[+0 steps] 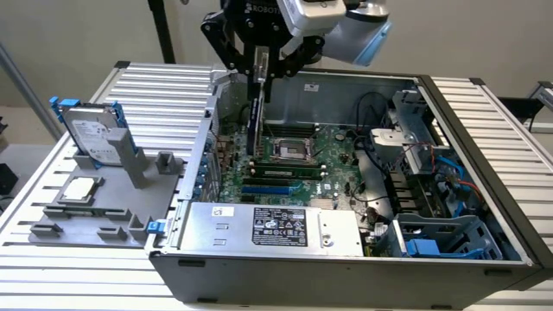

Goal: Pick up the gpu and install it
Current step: 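Pick up the gpu and move the gpu toward the slot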

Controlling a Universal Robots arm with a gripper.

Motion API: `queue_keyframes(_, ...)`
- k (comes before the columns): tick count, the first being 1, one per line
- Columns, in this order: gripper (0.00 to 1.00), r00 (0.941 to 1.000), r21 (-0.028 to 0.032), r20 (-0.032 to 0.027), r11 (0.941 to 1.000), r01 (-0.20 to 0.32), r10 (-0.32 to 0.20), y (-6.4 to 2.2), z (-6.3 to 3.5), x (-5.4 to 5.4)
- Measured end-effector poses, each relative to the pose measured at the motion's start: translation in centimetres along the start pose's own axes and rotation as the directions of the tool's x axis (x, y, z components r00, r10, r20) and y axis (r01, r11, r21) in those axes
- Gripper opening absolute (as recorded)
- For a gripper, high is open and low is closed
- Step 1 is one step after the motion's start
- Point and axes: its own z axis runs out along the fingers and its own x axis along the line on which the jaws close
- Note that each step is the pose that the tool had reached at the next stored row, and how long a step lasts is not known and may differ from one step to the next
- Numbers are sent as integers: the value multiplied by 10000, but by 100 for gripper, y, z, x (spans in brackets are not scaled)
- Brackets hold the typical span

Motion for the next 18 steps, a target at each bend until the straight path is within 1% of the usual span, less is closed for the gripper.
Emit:
queue_keyframes(2,26,10000,0,0,10000,0,0,4,16,-89)
queue_keyframes(5,26,10000,-2,1,10000,6,-6,9,62,-181)
queue_keyframes(10,26,10000,8,17,10000,28,-28,25,142,-295)
queue_keyframes(15,26,10000,40,34,10000,81,-81,60,224,-398)
queue_keyframes(18,26,9999,50,42,9999,114,-114,74,262,-461)
